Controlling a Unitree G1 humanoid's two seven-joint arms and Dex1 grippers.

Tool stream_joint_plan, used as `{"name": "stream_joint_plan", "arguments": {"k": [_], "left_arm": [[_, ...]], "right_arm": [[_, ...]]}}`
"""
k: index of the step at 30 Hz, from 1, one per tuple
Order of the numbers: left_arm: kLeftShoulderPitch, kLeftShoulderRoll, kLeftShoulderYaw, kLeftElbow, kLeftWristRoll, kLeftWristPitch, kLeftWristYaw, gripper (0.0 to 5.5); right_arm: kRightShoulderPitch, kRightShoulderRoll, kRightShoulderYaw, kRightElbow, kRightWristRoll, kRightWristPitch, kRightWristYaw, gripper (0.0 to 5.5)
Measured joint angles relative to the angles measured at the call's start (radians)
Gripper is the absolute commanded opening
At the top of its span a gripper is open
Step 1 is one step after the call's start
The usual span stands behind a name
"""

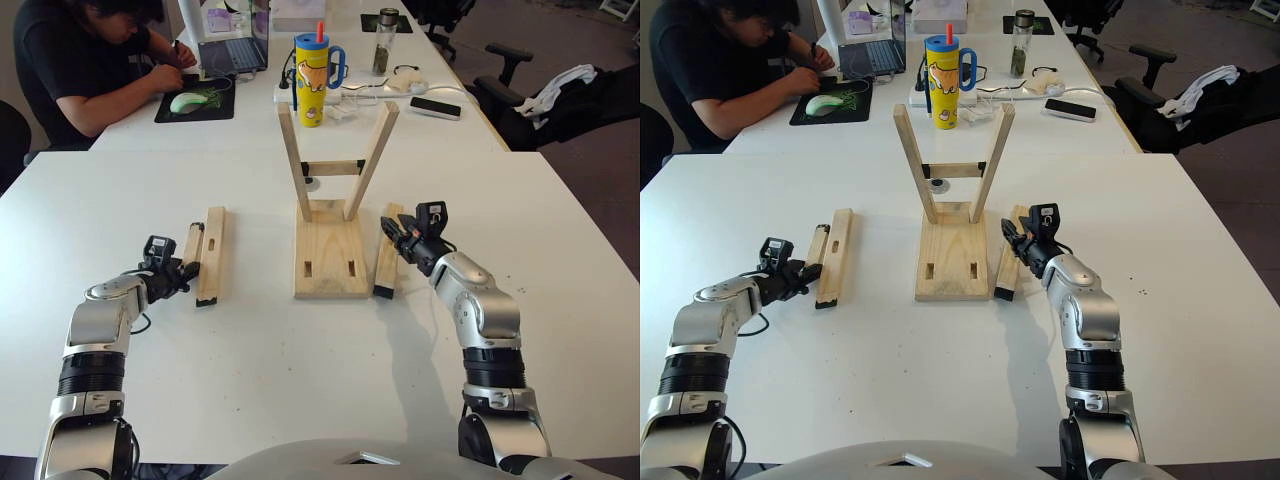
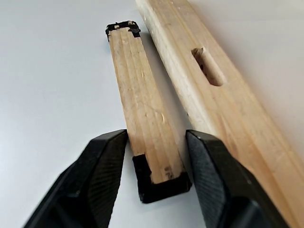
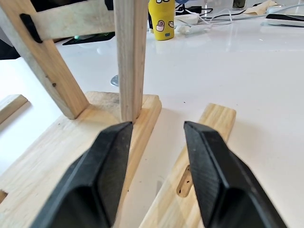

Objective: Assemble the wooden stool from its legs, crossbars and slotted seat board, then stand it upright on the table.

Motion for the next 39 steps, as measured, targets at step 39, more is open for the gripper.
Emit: {"name": "stream_joint_plan", "arguments": {"k": [39], "left_arm": [[0.119,-0.120,-0.197,-0.394,-0.154,-0.534,-0.238,1.31]], "right_arm": [[-0.007,0.203,-0.276,-0.148,0.988,0.374,-0.134,4.12]]}}
